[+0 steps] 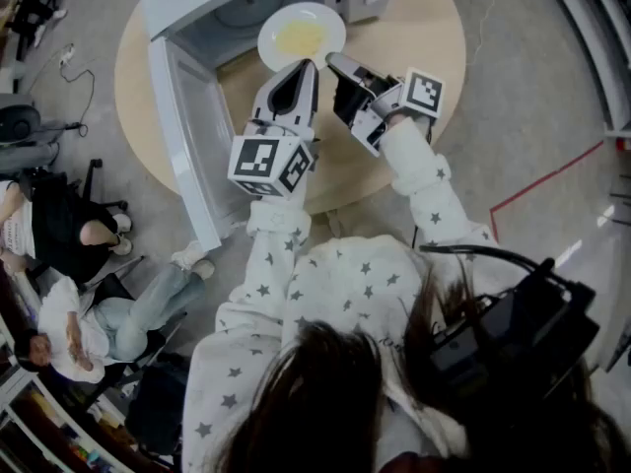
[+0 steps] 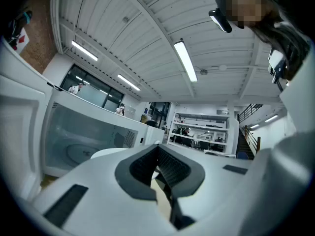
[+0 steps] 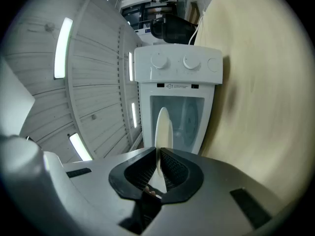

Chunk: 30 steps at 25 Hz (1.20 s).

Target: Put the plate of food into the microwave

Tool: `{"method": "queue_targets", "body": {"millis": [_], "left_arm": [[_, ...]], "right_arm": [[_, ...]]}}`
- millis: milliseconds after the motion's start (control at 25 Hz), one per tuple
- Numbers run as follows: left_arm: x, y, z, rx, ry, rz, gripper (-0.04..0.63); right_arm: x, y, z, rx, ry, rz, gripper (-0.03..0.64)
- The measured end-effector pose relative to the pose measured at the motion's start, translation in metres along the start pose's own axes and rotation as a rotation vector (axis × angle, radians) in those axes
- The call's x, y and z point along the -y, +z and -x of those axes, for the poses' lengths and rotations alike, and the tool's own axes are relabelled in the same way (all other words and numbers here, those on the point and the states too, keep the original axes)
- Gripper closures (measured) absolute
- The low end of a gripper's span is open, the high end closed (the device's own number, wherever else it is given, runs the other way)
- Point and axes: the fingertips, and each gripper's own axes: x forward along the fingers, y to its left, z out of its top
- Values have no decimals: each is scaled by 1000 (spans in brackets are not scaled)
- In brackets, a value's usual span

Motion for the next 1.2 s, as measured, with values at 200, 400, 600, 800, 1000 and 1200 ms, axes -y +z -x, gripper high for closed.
{"method": "queue_targets", "body": {"millis": [200, 400, 600, 800, 1000, 1200], "left_arm": [[-4, 15, 18, 27, 26, -7, 594], [33, 95, -19, 276, -115, -16, 594], [35, 90, 0, 242, -97, -13, 594], [32, 82, -4, 214, -99, -7, 594], [29, 78, -2, 203, -96, 5, 594], [28, 76, -3, 196, -90, 18, 594]], "right_arm": [[-17, -8, -8, -17, -15, 33, 598], [-127, 62, 0, 75, 15, 316, 598], [-132, 43, -1, 74, 21, 278, 598], [-122, 46, -7, 86, 0, 279, 598], [-114, 49, -6, 113, -29, 275, 598], [-114, 50, -9, 109, -41, 268, 598]]}}
